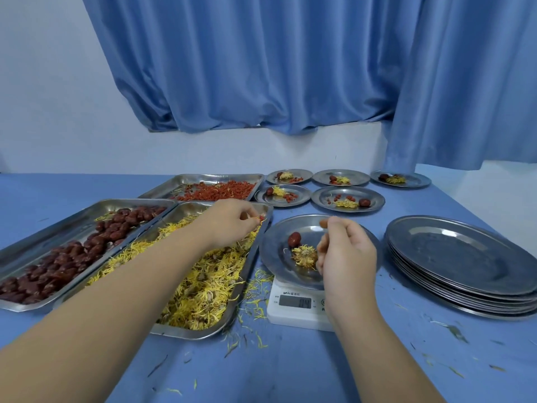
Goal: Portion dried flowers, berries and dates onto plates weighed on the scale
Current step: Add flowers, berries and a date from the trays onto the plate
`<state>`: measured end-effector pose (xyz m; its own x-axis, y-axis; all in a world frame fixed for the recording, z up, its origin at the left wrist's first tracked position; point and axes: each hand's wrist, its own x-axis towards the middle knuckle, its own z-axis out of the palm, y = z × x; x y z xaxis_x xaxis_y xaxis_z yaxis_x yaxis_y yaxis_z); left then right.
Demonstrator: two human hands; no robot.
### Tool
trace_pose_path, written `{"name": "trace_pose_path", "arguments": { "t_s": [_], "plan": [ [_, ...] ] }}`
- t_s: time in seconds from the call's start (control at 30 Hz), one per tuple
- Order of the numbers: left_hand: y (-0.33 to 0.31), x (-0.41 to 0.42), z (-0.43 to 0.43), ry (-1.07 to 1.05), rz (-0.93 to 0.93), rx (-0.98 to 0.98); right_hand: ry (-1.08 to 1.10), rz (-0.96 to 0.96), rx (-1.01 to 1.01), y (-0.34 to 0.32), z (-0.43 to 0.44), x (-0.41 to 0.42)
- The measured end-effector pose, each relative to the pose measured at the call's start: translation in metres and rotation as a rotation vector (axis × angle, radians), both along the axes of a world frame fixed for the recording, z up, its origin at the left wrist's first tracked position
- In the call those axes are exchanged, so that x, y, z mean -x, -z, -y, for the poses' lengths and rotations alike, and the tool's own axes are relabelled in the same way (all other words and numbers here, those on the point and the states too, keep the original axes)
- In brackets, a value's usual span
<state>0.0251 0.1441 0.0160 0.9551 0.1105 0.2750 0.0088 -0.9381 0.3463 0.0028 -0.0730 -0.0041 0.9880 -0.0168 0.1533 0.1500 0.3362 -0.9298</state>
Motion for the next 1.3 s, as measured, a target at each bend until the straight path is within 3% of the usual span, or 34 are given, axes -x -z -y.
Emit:
{"name": "trace_pose_path", "arguments": {
  "t_s": [0.13,0.33,0.53,0.73,1.03,1.3],
  "plan": [
    [-0.003,0.010,-0.014,-0.045,0.007,0.024,-0.038,0.027,0.013,0.005,-0.006,0.007],
    [-0.016,0.001,-0.062,-0.113,-0.026,-0.082,-0.083,0.238,0.143,-0.016,-0.001,-0.007],
    [-0.018,-0.041,-0.135,-0.271,-0.075,-0.155,-0.296,0.369,0.571,-0.072,-0.012,-0.072],
    [-0.017,-0.112,-0.179,-0.282,-0.132,-0.208,-0.338,0.386,0.800,-0.062,-0.024,-0.124],
    [0.018,-0.199,-0.187,-0.307,-0.453,-0.248,-0.364,0.349,0.787,-0.029,-0.024,-0.159],
    [0.034,-0.230,-0.170,-0.336,-0.592,-0.325,-0.295,0.324,0.721,-0.024,-0.026,-0.168]
  ]
}}
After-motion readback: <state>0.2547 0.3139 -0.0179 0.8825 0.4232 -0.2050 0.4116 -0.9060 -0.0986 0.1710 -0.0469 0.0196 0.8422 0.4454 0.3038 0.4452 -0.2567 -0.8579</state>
